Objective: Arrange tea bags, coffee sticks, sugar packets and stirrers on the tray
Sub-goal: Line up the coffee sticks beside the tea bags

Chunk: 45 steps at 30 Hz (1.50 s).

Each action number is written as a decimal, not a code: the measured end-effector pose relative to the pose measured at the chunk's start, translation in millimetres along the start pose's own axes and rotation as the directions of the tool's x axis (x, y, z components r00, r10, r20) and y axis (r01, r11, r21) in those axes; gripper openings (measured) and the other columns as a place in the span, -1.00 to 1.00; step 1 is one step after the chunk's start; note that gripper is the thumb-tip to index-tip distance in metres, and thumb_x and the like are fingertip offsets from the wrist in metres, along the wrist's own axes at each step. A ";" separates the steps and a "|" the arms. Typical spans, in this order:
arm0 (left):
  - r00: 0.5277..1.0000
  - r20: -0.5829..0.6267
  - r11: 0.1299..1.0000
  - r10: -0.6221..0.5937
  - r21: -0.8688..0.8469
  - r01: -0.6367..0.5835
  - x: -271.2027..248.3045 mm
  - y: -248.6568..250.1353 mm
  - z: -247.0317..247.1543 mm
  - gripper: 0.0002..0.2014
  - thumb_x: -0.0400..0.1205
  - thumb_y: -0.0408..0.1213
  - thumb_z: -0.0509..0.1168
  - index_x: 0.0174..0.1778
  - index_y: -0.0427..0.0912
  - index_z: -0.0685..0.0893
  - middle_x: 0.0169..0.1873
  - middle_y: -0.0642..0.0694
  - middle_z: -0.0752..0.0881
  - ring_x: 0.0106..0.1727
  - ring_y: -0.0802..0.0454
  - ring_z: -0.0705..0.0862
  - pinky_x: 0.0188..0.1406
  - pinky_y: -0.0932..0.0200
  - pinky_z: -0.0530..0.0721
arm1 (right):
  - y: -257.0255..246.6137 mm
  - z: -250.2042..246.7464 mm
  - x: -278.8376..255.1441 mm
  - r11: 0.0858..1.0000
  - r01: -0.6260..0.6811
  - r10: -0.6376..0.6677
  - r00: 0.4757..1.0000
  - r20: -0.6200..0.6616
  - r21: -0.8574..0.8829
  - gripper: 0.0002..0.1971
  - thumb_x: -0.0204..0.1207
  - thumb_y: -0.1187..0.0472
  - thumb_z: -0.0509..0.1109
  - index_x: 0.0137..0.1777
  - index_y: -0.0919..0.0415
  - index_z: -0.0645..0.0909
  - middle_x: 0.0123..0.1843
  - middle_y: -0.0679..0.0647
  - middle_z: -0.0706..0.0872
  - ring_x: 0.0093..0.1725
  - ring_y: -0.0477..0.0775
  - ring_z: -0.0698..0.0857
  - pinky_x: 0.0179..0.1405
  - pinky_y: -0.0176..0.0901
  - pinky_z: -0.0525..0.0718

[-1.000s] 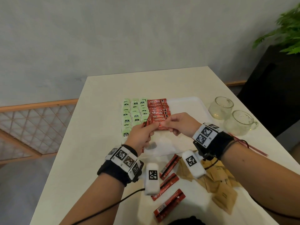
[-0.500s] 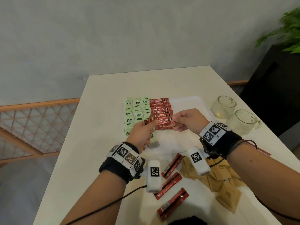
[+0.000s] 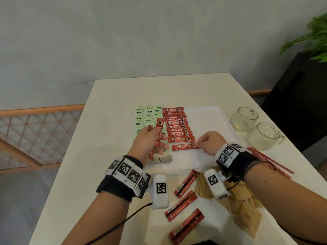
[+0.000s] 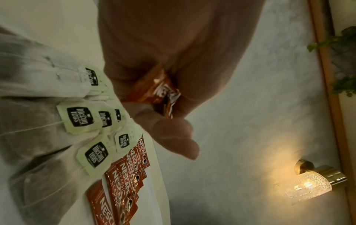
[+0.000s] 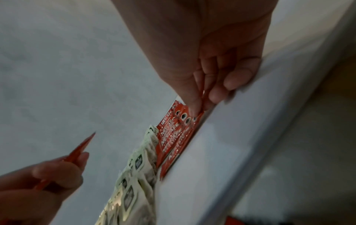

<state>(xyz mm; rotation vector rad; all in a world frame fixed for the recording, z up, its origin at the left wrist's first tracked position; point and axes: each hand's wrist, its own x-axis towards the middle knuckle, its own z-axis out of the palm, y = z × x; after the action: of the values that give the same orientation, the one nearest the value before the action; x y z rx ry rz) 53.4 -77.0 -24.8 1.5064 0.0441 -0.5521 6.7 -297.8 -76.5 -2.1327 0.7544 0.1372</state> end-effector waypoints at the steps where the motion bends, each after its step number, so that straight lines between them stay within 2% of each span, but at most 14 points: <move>1: 1.000 0.003 1.000 0.010 0.000 -0.010 -0.5 1.2 -0.7 -0.89 0.78 -0.26 0.16 0.05 -0.18 0.57 -0.25 -0.18 0.75 -0.49 -0.01 0.69 -0.66 0.22 0.55 | -1.6 1.2 1.1 1.000 -0.003 0.003 1.000 -0.015 -0.015 -0.82 0.46 0.12 0.55 -0.16 0.13 0.59 -0.35 0.10 0.70 -0.44 -0.02 0.60 -0.44 -0.25 0.53; 6: 0.999 -0.009 0.999 0.036 0.008 -0.036 -1.1 0.8 -6.7 -0.83 0.74 -0.21 0.25 0.09 -0.25 0.62 -0.35 -0.13 0.77 -0.55 0.04 0.66 -0.66 0.26 0.55 | -10.4 3.4 6.2 0.999 -0.004 0.004 1.000 -0.024 -0.034 -0.75 0.42 0.13 0.58 -0.16 0.11 0.52 -0.33 0.07 0.67 -0.47 -0.05 0.58 -0.48 -0.27 0.47; 14: 1.000 -0.002 0.996 0.026 0.082 -0.026 2.0 -4.7 -14.2 -0.77 0.71 -0.16 0.30 0.08 -0.28 0.67 -0.32 -0.09 0.78 -0.62 0.13 0.54 -0.71 0.29 0.42 | -17.4 5.6 13.4 0.998 -0.009 0.007 1.000 -0.026 -0.067 -0.72 0.43 0.11 0.58 -0.20 0.09 0.48 -0.32 0.08 0.66 -0.47 -0.02 0.57 -0.49 -0.24 0.49; 17: 0.998 0.052 0.993 0.022 0.111 -0.027 -1.3 -5.1 -14.6 -0.79 0.68 -0.14 0.35 0.03 -0.24 0.70 -0.30 -0.07 0.79 -0.58 0.13 0.55 -0.69 0.30 0.43 | -16.3 3.8 13.2 0.999 -0.014 0.013 1.000 -0.028 -0.039 -0.72 0.41 0.10 0.59 -0.15 0.12 0.49 -0.31 0.10 0.67 -0.47 -0.01 0.57 -0.47 -0.21 0.51; 20: 0.986 0.165 0.982 0.001 0.184 -0.031 -5.4 -6.0 -13.2 -0.83 0.66 -0.17 0.39 -0.03 -0.22 0.74 -0.25 -0.07 0.81 -0.54 0.17 0.57 -0.66 0.33 0.47 | -11.0 -2.6 11.5 1.000 0.008 -0.009 0.999 -0.042 -0.024 -0.66 0.36 0.03 0.62 -0.08 0.13 0.52 -0.26 0.08 0.68 -0.41 -0.01 0.59 -0.40 -0.19 0.51; 23: 0.979 0.204 0.976 -0.022 0.215 -0.023 -7.3 -8.5 -8.8 -0.79 0.64 -0.19 0.41 0.05 -0.27 0.74 -0.22 -0.11 0.84 -0.55 0.17 0.59 -0.66 0.34 0.47 | -10.9 -9.8 3.3 0.989 0.110 -0.105 0.993 -0.061 0.097 -0.72 0.42 -0.02 0.56 -0.08 0.12 0.59 -0.16 0.07 0.72 -0.35 -0.01 0.62 -0.36 -0.19 0.53; 26: 0.974 0.220 0.974 -0.053 0.225 0.002 -9.1 -10.6 1.2 -0.75 0.62 -0.20 0.44 0.11 -0.28 0.71 -0.19 -0.14 0.85 -0.57 0.16 0.60 -0.68 0.34 0.45 | -20.3 -13.0 -18.2 0.937 0.205 -0.219 0.976 0.016 0.282 -0.76 0.55 -0.02 0.43 -0.04 0.16 0.72 -0.13 0.05 0.79 -0.36 -0.04 0.64 -0.38 -0.23 0.56; 30: 0.965 0.253 0.965 -0.073 0.261 0.005 -10.7 -7.8 11.9 -0.82 0.62 -0.21 0.44 0.02 -0.24 0.74 -0.16 -0.18 0.86 -0.63 0.17 0.46 -0.70 0.36 0.34 | -26.7 -11.4 -38.4 0.895 0.245 -0.304 0.947 0.107 0.373 -0.77 0.53 0.01 0.46 -0.04 0.18 0.78 -0.31 -0.03 0.76 -0.35 -0.06 0.65 -0.34 -0.23 0.59; 32: 0.961 0.266 0.960 -0.071 0.279 -0.007 -12.0 -4.8 12.5 -0.86 0.60 -0.22 0.46 -0.01 -0.20 0.75 -0.17 -0.17 0.86 -0.63 0.18 0.38 -0.69 0.38 0.33 | -25.0 -11.1 -40.7 0.884 0.282 -0.340 0.935 0.100 0.372 -0.79 0.52 0.07 0.49 -0.08 0.23 0.78 -0.37 0.04 0.70 -0.35 -0.05 0.62 -0.34 -0.24 0.60; 35: 0.970 0.242 0.951 -0.035 0.307 -0.043 -13.5 -3.6 6.1 -0.80 0.55 -0.23 0.52 0.00 -0.27 0.79 -0.47 0.03 0.77 -0.65 0.20 0.36 -0.65 0.38 0.32 | -22.4 -14.9 -41.9 0.866 0.300 -0.337 0.941 0.023 0.400 -0.85 0.53 0.14 0.49 -0.16 0.22 0.77 -0.38 0.09 0.70 -0.38 -0.06 0.62 -0.35 -0.25 0.62; 36: 0.975 0.222 0.954 -0.026 0.296 -0.042 -13.1 -4.1 2.6 -0.76 0.53 -0.23 0.53 0.00 -0.31 0.79 -0.51 0.05 0.74 -0.65 0.19 0.36 -0.65 0.38 0.33 | -21.5 -16.8 -41.8 0.862 0.299 -0.324 0.946 -0.007 0.409 -0.86 0.53 0.15 0.48 -0.17 0.21 0.76 -0.37 0.10 0.71 -0.38 -0.06 0.62 -0.34 -0.24 0.63; 39: 0.984 0.178 0.979 -0.015 0.203 -0.022 -13.2 -4.9 -4.1 -0.75 0.56 -0.19 0.49 0.05 -0.28 0.78 -0.22 -0.10 0.85 -0.60 0.20 0.38 -0.67 0.39 0.35 | -17.2 -20.7 -41.5 0.862 0.305 -0.312 0.949 -0.051 0.406 -0.85 0.53 0.15 0.48 -0.16 0.22 0.77 -0.31 0.17 0.73 -0.37 -0.05 0.62 -0.30 -0.20 0.66; 40: 0.986 0.164 0.984 -0.009 0.179 -0.021 -13.5 -4.9 -4.9 -0.76 0.58 -0.18 0.46 0.06 -0.26 0.79 -0.17 -0.13 0.85 -0.60 0.21 0.37 -0.68 0.40 0.34 | -16.5 -20.9 -42.3 0.860 0.306 -0.314 0.948 -0.048 0.408 -0.85 0.54 0.14 0.48 -0.15 0.23 0.77 -0.29 0.18 0.74 -0.36 -0.05 0.62 -0.29 -0.19 0.66; 45: 0.988 0.153 0.997 -0.012 0.083 0.000 -18.7 -6.6 -3.5 -0.85 0.65 -0.22 0.39 -0.06 -0.24 0.74 -0.21 -0.12 0.83 -0.63 0.22 0.35 -0.72 0.41 0.30 | -18.5 -14.4 -51.4 0.792 0.226 -0.308 0.950 0.051 0.567 -0.83 0.59 0.21 0.40 -0.18 0.30 0.67 -0.28 0.20 0.65 -0.35 0.01 0.63 -0.29 -0.19 0.69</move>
<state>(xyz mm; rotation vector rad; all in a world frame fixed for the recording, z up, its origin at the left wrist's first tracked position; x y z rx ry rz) 35.6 -67.6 -24.4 1.5404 -0.0952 -0.6806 -27.0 -276.2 -36.7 -1.6207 0.3374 -0.0794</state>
